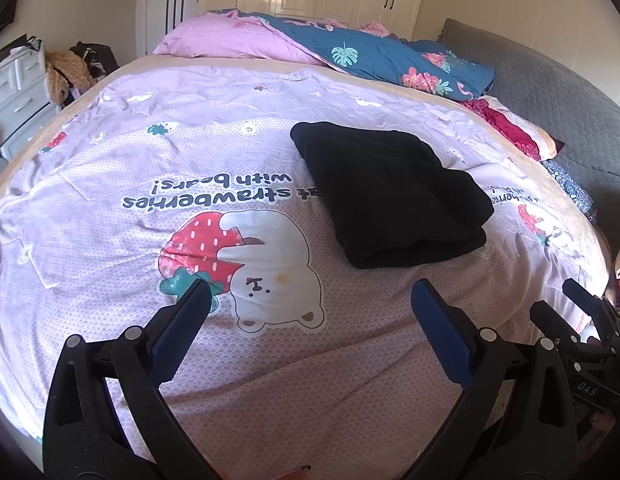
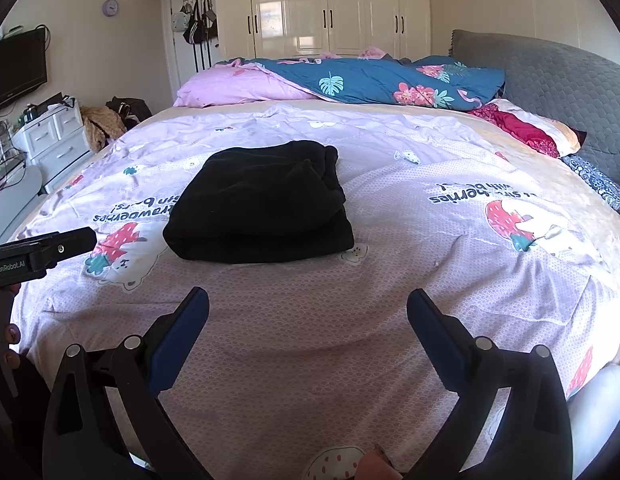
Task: Fold small clothes
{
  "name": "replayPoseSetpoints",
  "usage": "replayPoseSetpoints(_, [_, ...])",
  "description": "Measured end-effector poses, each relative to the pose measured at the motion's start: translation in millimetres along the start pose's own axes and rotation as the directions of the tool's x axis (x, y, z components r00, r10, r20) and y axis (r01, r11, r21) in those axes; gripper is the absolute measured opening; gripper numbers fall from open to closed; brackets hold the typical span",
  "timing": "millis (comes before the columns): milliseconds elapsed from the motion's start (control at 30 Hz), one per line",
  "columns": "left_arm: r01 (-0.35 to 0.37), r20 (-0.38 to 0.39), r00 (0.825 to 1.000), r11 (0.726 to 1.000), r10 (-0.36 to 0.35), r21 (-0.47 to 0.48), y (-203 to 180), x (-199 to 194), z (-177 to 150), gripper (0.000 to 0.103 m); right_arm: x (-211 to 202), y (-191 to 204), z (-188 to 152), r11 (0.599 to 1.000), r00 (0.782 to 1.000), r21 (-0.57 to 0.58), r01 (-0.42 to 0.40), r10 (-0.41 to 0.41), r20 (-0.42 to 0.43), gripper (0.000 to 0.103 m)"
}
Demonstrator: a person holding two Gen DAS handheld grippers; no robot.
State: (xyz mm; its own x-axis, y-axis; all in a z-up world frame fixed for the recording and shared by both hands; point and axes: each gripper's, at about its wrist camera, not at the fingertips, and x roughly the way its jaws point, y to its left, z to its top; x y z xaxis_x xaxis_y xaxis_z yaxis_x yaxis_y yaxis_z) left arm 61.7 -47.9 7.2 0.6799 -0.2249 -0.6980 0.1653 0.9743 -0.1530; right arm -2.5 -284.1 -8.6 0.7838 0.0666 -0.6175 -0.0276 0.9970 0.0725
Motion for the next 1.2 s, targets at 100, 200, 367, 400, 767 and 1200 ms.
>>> replayPoseSetpoints(100, [0.000, -0.001, 1.000, 1.000, 0.000, 0.003, -0.1, 0.1, -0.3, 0.094, 0.1, -0.3, 0.1, 1.000, 1.000, 0.000, 0.002, -0.002, -0.001, 0.099])
replayPoseSetpoints(200, [0.000, -0.001, 1.000, 1.000, 0.000, 0.002, 0.1, -0.1, -0.3, 0.094, 0.2, -0.3, 0.0, 1.000, 1.000, 0.000, 0.002, -0.002, -0.001, 0.099])
replayPoseSetpoints(367, [-0.001, -0.002, 1.000, 1.000, 0.001, 0.003, -0.3, 0.1, -0.1, 0.094, 0.3, -0.6, -0.1, 1.000, 1.000, 0.001, 0.003, -0.003, -0.003, 0.099])
replayPoseSetpoints(400, [-0.002, -0.002, 1.000, 1.000, 0.002, 0.003, 0.1, -0.3, -0.3, 0.094, 0.1, -0.7, -0.4, 1.000, 1.000, 0.002, 0.004, -0.004, -0.003, 0.099])
replayPoseSetpoints(767, [-0.001, -0.003, 1.000, 1.000, 0.001, 0.003, -0.5, -0.8, 0.7, 0.094, 0.3, -0.6, -0.3, 1.000, 1.000, 0.001, 0.003, -0.003, -0.003, 0.099])
replayPoseSetpoints(1200, [-0.014, -0.021, 1.000, 1.000, 0.015, 0.009, 1.3, 2.5, -3.2, 0.094, 1.2, -3.4, -0.6, 1.000, 1.000, 0.008, 0.003, -0.003, -0.005, 0.099])
